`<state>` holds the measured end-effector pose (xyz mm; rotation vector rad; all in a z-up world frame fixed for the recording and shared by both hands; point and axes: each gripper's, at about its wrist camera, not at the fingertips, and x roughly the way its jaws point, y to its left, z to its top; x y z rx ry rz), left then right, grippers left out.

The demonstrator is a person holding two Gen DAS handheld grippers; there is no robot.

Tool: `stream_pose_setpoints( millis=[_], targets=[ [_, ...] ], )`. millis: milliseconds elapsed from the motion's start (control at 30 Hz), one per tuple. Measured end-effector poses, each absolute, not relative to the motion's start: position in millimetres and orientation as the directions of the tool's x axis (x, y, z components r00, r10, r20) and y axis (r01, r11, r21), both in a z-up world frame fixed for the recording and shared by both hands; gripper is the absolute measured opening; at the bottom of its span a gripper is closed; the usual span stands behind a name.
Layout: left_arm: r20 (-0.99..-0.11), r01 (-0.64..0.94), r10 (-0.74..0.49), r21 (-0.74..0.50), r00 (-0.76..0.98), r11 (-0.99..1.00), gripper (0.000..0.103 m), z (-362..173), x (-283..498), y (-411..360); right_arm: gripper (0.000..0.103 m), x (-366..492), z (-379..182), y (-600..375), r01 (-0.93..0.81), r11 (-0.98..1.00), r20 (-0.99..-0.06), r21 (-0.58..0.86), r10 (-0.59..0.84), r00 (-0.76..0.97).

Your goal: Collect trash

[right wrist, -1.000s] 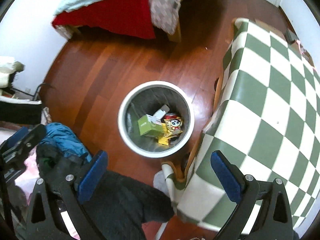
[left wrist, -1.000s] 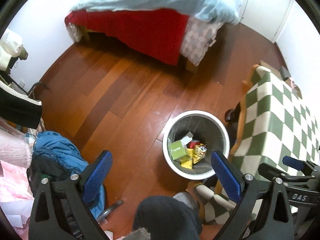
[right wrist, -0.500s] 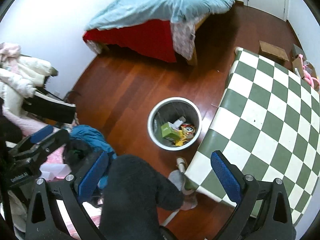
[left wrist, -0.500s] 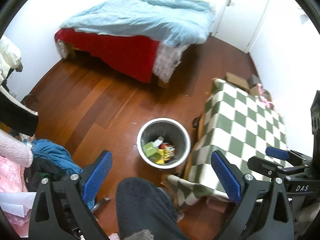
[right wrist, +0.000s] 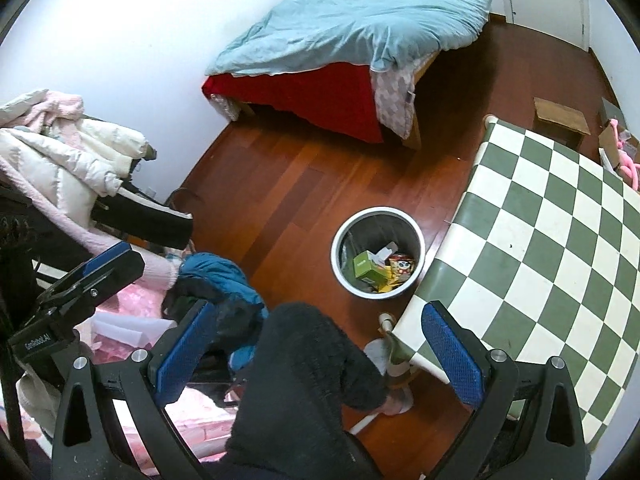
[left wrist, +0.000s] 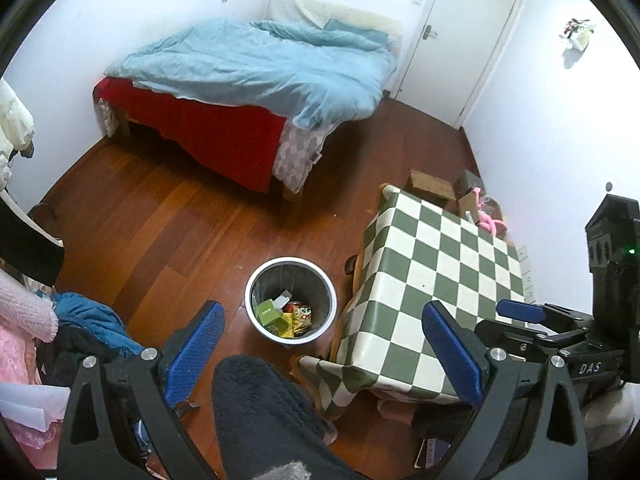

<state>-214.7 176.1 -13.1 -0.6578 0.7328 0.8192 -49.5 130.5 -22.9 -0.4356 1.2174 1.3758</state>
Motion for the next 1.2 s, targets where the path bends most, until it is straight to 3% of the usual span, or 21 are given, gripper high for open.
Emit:
stream_pose_setpoints(
  millis=[1200],
  targets=[
    [-0.779,-0.794,0.349,-0.291,0.521,0.534,0.103,-10.3,-217.0,159.7,0.103,-54.8,-5.0,127.0,-0.889,0.212,-0.835,0.407,0.481,-0.268]
  ],
)
